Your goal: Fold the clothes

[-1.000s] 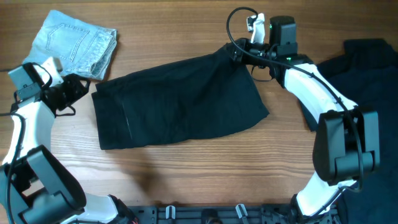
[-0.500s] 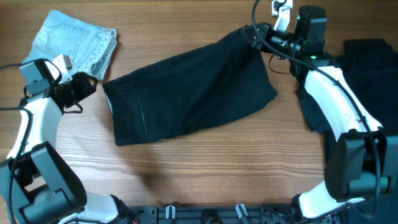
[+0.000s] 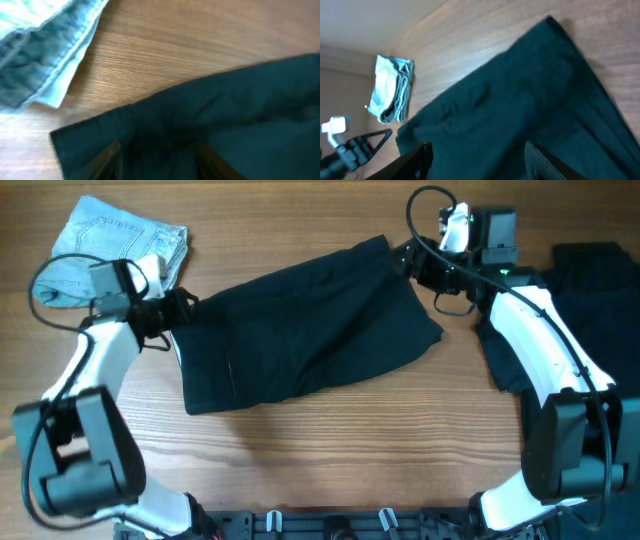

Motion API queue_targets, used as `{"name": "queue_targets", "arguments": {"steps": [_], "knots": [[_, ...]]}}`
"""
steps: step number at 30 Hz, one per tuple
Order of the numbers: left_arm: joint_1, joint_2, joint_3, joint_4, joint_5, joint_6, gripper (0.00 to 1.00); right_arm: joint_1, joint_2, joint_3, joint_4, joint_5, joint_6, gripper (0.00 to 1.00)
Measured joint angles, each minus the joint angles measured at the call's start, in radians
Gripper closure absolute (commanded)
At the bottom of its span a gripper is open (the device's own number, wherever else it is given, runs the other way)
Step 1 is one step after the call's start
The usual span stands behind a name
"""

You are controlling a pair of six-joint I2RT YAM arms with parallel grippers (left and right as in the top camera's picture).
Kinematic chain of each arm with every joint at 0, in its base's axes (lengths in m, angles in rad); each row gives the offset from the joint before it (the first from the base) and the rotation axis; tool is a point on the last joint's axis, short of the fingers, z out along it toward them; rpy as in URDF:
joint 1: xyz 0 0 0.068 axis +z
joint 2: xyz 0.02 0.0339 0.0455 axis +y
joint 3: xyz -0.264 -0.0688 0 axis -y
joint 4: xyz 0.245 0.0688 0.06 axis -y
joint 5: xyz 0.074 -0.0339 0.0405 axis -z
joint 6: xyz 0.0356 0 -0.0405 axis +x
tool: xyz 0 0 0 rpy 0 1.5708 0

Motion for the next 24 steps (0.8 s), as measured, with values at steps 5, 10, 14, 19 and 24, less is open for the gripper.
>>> {"name": "queue_targets", "arguments": {"steps": [5, 10, 14, 19, 24], "knots": [[-0.005, 0.087, 0.000, 0.075, -0.029, 0.005, 0.54, 0.000, 0.000, 0.000, -0.024, 0.001, -0.002, 0.37], [-0.005, 0.087, 0.000, 0.073, -0.067, 0.007, 0.60, 0.000, 0.000, 0.000, -0.024, 0.001, -0.003, 0.37], [-0.003, 0.087, 0.001, 0.019, -0.119, 0.011, 0.74, 0.000, 0.000, 0.000, -0.024, 0.001, -0.002, 0.38], [0.000, 0.087, 0.001, -0.016, -0.132, 0.016, 0.96, 0.000, 0.000, 0.000, -0.024, 0.004, -0.002, 0.39], [0.004, 0.071, 0.009, -0.049, -0.129, 0.003, 0.96, 0.000, 0.000, 0.000, -0.024, 0.004, -0.002, 0.41]]}}
